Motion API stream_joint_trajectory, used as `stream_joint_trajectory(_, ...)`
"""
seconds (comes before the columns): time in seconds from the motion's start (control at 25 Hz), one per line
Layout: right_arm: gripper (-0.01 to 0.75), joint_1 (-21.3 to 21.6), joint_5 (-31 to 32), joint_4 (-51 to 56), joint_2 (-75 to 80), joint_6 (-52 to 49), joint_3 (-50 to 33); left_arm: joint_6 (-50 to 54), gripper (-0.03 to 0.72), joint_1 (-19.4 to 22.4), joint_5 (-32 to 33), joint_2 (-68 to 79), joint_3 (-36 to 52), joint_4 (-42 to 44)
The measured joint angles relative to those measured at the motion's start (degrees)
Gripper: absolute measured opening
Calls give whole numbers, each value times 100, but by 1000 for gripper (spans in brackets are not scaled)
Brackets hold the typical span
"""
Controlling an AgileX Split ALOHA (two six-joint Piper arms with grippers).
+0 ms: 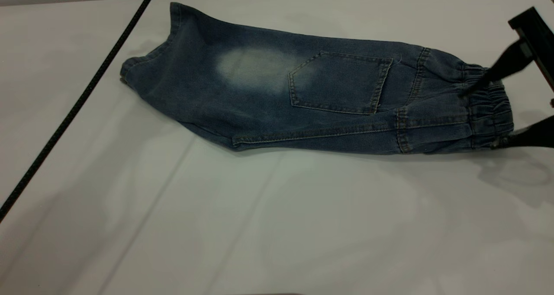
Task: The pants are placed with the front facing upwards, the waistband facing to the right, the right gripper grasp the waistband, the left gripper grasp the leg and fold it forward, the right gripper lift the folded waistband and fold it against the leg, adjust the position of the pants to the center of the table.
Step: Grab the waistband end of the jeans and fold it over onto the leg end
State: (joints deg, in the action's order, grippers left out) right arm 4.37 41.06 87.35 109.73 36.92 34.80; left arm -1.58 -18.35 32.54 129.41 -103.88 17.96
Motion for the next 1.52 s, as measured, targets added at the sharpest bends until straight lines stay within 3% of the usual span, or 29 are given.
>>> stream_joint_trajectory(0.2,577,0,47,317,298,244,10,0,389,0,0,0,0,-4)
stream_joint_trajectory(0.68,586,0,167,1645,772,1167,39,0,389,0,78,0,0,-33)
stream_joint_trajectory(0.92,578,0,-420,1663,792,1292,154,-118,389,-27,166,0,0,-354)
stream_joint_trajectory(1.0,535,0,-517,1667,792,1292,161,-360,389,-102,183,0,0,-649)
stream_joint_trajectory(1.08,440,0,-517,1667,792,1292,161,-664,389,-233,183,13,0,-1018)
stream_joint_trajectory(1.24,126,0,-511,1667,792,1424,184,-1403,388,-649,195,244,0,-1796)
stream_joint_trajectory(1.28,86,0,-492,1667,792,1464,197,-1535,388,-766,201,340,0,-2026)
stream_joint_trajectory(1.52,73,18,195,1667,792,2254,550,-1959,388,-1437,209,835,0,-2868)
